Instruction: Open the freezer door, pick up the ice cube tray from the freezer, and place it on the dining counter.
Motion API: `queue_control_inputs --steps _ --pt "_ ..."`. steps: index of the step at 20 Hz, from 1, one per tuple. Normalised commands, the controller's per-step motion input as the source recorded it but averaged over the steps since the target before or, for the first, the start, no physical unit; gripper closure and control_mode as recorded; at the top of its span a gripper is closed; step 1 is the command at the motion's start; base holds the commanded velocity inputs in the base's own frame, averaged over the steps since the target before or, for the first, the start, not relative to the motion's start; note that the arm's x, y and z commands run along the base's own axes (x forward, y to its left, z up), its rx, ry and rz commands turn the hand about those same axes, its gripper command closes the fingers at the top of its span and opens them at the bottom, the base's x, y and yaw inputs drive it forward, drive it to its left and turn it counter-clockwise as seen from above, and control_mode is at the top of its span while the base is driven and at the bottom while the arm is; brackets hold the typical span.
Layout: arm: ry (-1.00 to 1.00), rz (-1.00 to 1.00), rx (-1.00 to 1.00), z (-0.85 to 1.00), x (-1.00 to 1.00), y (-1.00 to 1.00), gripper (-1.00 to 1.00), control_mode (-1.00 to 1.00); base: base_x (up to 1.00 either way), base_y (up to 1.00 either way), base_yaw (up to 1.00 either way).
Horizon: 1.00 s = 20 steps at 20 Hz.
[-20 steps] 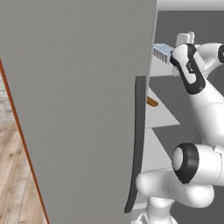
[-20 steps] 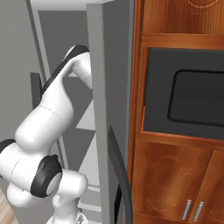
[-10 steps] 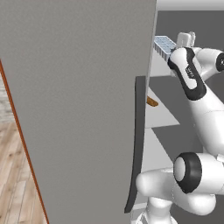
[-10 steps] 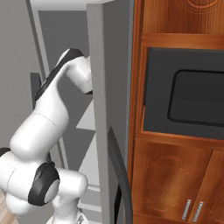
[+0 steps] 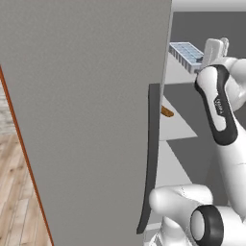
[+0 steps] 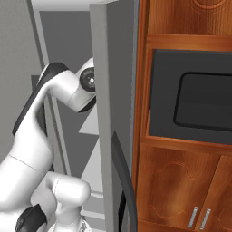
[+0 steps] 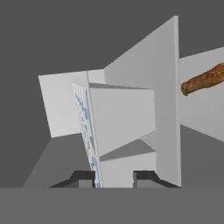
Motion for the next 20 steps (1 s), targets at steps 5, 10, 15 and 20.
queue_control_inputs --steps 5,10,15,20 --pt "0.00 0.00 0.00 -0.01 -0.99 0.31 1.00 -1.00 0.00 0.00 0.00" --pt "0.07 0.00 0.00 -0.02 -0.98 0.30 1.00 -1.00 0.00 0.00 0.00" --pt "0.07 0.00 0.00 0.00 -0.93 0.10 1.00 -1.00 0.00 0.00 0.00" --pt "0.02 0.01 0.00 0.00 -0.84 0.00 1.00 -1.00 0.00 0.00 0.00"
